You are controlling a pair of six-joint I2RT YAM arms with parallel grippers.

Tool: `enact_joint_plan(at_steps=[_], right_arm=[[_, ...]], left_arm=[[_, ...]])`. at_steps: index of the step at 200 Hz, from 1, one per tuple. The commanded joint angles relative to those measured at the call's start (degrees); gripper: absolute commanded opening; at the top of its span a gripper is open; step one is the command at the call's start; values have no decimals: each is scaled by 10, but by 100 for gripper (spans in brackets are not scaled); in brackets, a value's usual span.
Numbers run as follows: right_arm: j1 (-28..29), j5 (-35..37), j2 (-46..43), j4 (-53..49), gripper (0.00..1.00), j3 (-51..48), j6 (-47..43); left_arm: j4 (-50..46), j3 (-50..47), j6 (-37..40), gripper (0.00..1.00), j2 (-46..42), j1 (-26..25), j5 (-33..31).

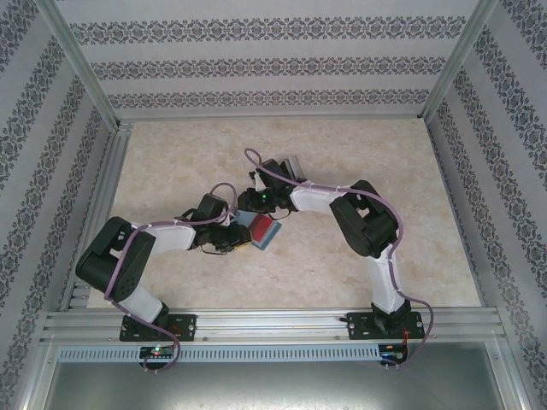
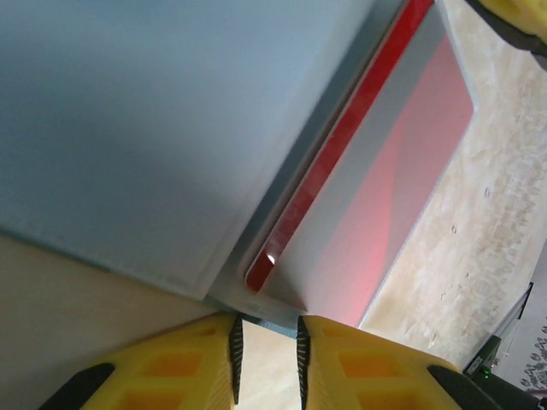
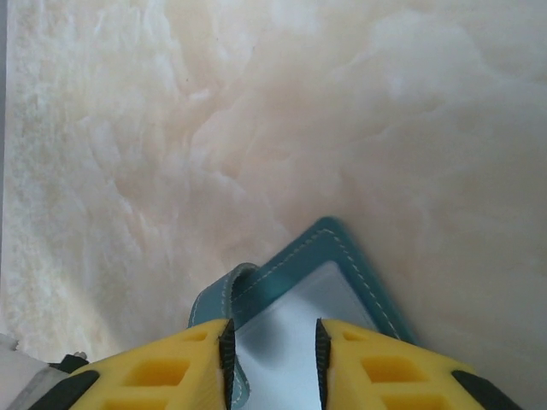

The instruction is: Put the credit cards into the card holder

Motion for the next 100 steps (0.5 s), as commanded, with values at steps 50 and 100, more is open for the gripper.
enact_joint_plan(at_steps=[50,100], right_arm=[[-27,27,-119,-94,42,11,-75],[-70,89,-227,-132,48,-47,-134]], left_arm=[[54,39,-35,28,36,-32,-21],[66,61,-43,30,39,-47,-35]])
